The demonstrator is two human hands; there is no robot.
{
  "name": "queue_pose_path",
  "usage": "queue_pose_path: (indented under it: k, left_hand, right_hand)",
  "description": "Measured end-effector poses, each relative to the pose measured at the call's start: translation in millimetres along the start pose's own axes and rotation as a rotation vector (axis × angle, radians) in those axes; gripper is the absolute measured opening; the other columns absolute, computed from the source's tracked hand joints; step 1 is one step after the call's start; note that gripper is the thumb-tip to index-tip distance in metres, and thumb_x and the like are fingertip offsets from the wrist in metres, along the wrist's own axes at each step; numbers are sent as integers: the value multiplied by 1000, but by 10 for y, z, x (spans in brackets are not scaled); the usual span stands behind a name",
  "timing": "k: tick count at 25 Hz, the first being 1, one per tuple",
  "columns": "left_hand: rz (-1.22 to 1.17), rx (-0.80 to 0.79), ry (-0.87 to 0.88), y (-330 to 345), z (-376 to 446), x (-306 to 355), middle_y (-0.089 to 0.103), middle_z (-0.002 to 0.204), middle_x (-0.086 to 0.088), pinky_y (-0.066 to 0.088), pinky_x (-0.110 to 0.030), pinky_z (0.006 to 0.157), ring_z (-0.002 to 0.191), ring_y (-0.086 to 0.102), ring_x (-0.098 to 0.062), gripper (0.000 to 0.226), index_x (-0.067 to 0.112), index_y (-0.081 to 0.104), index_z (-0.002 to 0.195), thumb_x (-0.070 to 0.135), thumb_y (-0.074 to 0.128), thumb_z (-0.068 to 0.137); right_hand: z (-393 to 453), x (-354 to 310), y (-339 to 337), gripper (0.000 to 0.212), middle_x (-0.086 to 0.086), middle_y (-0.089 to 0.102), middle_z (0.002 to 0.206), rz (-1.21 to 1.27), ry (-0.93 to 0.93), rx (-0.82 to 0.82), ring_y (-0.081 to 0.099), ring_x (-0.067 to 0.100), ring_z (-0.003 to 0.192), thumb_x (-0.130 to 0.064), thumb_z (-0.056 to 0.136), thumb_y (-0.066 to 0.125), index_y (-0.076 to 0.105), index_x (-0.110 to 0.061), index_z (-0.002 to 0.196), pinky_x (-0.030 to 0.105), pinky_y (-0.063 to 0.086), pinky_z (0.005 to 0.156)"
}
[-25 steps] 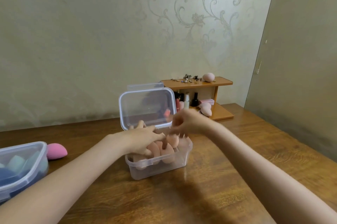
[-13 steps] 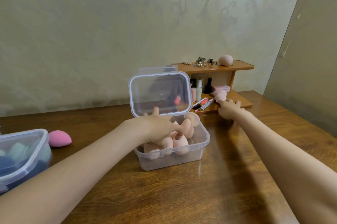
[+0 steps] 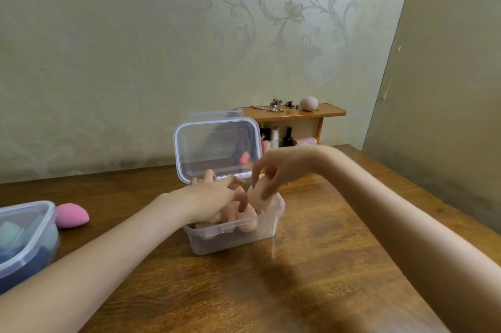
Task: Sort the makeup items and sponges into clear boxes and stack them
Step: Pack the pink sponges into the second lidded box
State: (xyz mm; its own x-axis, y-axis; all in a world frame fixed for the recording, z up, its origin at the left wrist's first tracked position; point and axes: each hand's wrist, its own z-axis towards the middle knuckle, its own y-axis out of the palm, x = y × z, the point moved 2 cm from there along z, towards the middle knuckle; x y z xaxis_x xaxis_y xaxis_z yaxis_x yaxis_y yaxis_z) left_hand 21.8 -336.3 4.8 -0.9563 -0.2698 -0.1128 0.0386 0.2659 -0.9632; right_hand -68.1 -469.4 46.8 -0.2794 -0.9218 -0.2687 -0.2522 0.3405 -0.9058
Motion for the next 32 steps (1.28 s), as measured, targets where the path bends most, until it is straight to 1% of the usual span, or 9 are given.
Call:
queue_pose_path:
  k: [4,9,13,17,20,22,25,29,32]
  left_hand:
    - [-14,-12,-8,-56,-62,56,18,149,0,31,-46,110,134,23,-36,63,39,28,142,1,41,93]
    - [39,-47,26,-75,29,22,32,141,1,37,-46,100,129,23,-34,49,28,41,134,5,46,91]
    - [-34,-161,-41,-128,161,19,14,152,-3,38,-42,100,136,19,-37,52,29,37,138,9,48,91]
    - [-277,-199,-192,-164,292,20,3,153,-14,34,-40,105,129,30,-33,52,29,24,144,33,43,95]
    - [-313,-185,-271,-143,418,-11,-6,157,-11,33,-48,109,136,28,-37,63,36,13,147,49,40,92]
    - [-314,-185,-265,-148,455,-7,-3,156,-8,35,-48,107,133,31,-35,60,36,19,144,47,44,90]
    - [-158,-194,-161,-111,503,11,3,153,-8,38,-48,104,130,29,-37,54,35,27,138,30,52,91]
    - [91,-180,-1,-27,586,-3,22,139,-6,41,-50,98,125,24,-39,46,36,44,118,10,61,84]
    - [86,-182,-29,-21,621,-35,22,136,-5,40,-46,99,117,28,-32,45,34,44,121,10,59,87]
  right_hand:
    - [217,-105,277,34,2,64,110,-258,77,-14,58,15,94,-18,84,65,63,-16,118,20,47,74]
    - [333,-198,478,34,8,63,111,-412,42,232,60,23,94,-13,85,62,59,-13,119,33,54,80]
    - [285,-186,310,31,7,69,107,-361,42,120,65,22,97,-19,84,65,66,-10,114,34,55,88]
    - [156,233,-454,23,11,69,97,-165,207,570,65,22,82,-18,90,56,67,-1,101,31,54,74]
    - [205,757,-777,25,14,58,117,-247,460,799,51,31,109,-13,93,46,63,-8,110,40,45,93]
    - [325,998,-785,28,17,42,132,-274,606,734,30,39,129,-15,94,42,60,-12,116,51,32,105]
    - [469,1197,-803,30,16,24,148,-265,626,705,14,40,139,-26,97,41,58,-14,118,55,22,110]
    - [637,1433,-907,40,18,30,145,-222,672,670,19,40,137,-32,98,35,52,-8,125,54,23,109]
    - [704,1458,-938,33,21,38,134,-240,650,751,29,40,128,-20,96,40,53,-6,123,49,31,103]
